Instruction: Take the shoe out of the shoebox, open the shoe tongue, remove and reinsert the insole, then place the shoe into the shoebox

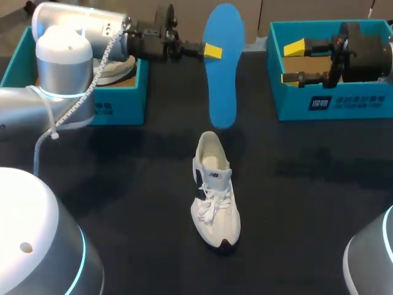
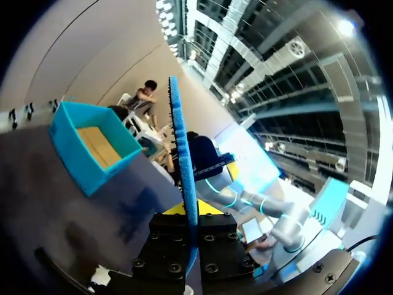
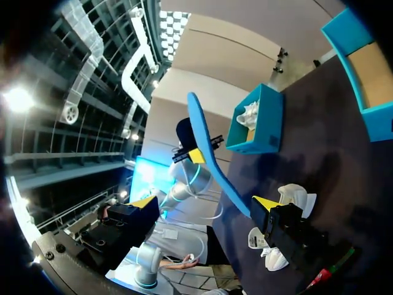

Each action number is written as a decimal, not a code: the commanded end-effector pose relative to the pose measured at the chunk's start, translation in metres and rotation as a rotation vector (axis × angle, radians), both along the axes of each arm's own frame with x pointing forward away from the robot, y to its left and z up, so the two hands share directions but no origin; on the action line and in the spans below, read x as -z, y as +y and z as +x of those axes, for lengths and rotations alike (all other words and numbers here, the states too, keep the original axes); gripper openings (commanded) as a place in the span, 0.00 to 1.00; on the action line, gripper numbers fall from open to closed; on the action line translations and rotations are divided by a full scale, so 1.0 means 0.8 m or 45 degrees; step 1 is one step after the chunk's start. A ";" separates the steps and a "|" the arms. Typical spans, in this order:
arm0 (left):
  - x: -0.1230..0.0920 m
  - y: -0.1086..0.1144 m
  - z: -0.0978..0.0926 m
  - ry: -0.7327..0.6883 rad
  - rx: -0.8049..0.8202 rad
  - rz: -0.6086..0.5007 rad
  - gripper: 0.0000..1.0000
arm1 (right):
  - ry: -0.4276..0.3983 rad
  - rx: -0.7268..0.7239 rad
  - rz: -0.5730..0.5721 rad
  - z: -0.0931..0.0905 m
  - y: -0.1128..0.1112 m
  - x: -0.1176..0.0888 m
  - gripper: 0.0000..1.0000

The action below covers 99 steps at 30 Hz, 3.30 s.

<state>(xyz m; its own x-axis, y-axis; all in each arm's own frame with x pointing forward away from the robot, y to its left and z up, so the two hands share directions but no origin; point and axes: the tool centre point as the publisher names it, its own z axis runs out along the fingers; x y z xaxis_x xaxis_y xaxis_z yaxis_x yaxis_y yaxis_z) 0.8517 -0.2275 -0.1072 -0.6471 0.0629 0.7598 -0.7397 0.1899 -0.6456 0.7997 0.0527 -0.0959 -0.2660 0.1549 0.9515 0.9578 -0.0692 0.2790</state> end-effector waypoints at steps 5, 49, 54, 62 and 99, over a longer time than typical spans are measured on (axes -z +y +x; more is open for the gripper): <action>-0.007 -0.008 0.004 -1.777 -0.061 -0.318 0.00 | 0.000 0.000 -0.001 0.001 0.002 0.000 1.00; -0.008 -0.009 0.004 -1.721 -0.068 -0.315 0.00 | 0.000 0.000 -0.001 0.001 0.002 0.000 1.00; -0.008 -0.009 0.004 -1.721 -0.068 -0.315 0.00 | 0.000 0.000 -0.001 0.001 0.002 0.000 1.00; -0.012 -0.006 0.003 -2.059 -0.046 -0.405 0.00 | 0.000 0.000 -0.001 0.001 0.002 0.000 1.00; 0.028 -0.011 0.030 -3.441 0.040 -0.115 0.00 | 0.020 -0.038 -0.017 0.004 0.012 0.004 1.00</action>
<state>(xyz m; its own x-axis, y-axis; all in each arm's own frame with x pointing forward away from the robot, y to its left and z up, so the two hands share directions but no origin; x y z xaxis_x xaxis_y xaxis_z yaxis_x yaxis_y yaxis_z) 0.8805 -0.2320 -0.1268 0.2572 0.0587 -0.9646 0.9607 0.0920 0.2618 0.7958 0.0565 -0.0976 -0.2589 0.1560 0.9532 0.9616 -0.0514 0.2696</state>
